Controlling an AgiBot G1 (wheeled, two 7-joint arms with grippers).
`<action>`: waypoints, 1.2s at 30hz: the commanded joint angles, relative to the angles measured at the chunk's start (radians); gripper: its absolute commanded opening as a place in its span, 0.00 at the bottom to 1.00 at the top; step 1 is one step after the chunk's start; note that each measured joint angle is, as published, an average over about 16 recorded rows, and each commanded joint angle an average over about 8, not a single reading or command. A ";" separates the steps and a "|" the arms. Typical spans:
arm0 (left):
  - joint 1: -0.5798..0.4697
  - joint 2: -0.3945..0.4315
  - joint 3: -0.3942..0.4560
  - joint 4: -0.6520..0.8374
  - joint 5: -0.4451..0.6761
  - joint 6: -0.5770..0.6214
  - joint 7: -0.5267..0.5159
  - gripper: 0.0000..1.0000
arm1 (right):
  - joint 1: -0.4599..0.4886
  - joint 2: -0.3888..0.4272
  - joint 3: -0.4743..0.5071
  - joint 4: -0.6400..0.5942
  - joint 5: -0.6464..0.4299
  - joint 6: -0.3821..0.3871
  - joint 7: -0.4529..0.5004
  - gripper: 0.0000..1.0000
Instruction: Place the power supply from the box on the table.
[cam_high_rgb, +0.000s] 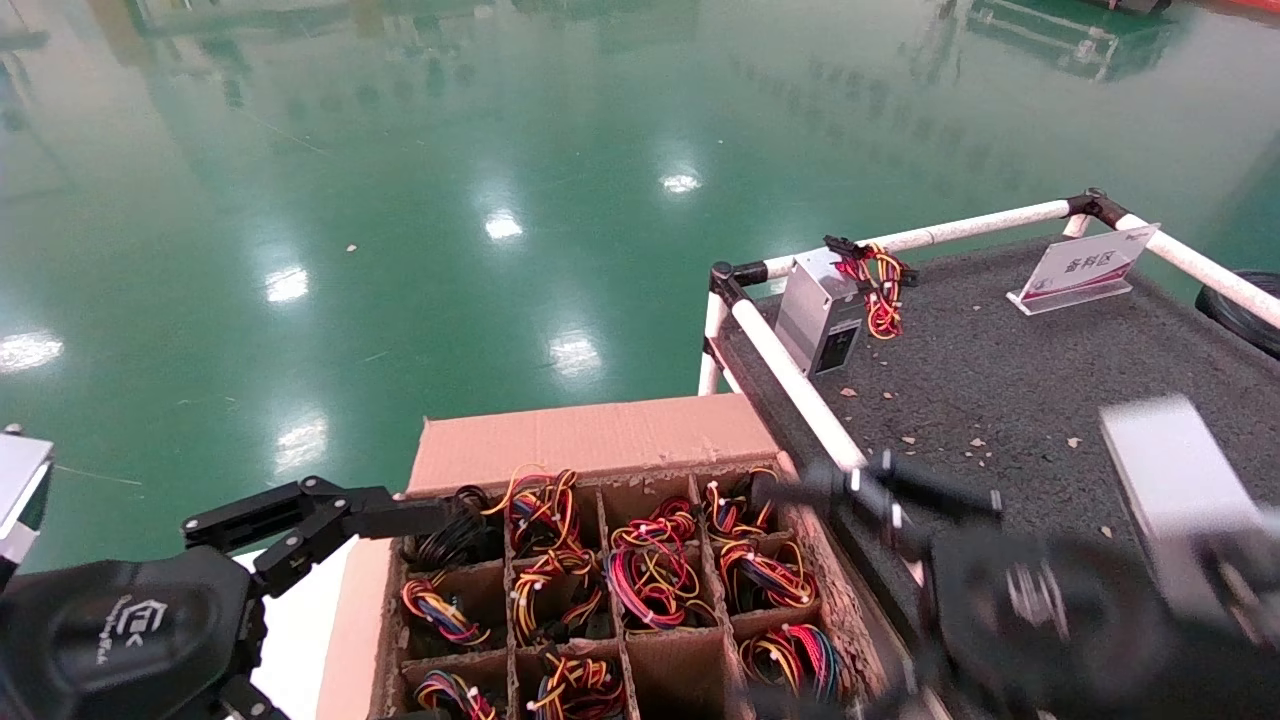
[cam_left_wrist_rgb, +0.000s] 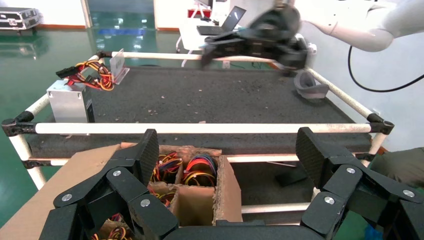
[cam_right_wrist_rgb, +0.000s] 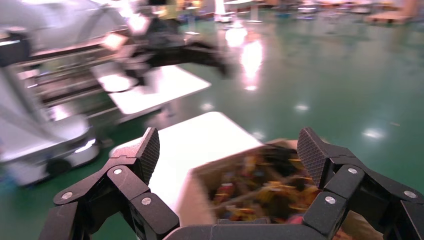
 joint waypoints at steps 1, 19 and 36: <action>0.000 0.000 0.000 0.000 0.000 0.000 0.000 1.00 | -0.028 0.021 0.007 0.043 0.023 -0.034 -0.004 1.00; 0.000 0.000 0.000 0.000 0.000 0.000 0.000 1.00 | -0.040 0.030 0.011 0.060 0.034 -0.047 -0.006 1.00; 0.000 0.000 0.000 0.000 0.000 0.000 0.000 1.00 | -0.031 0.023 0.009 0.047 0.027 -0.037 -0.005 1.00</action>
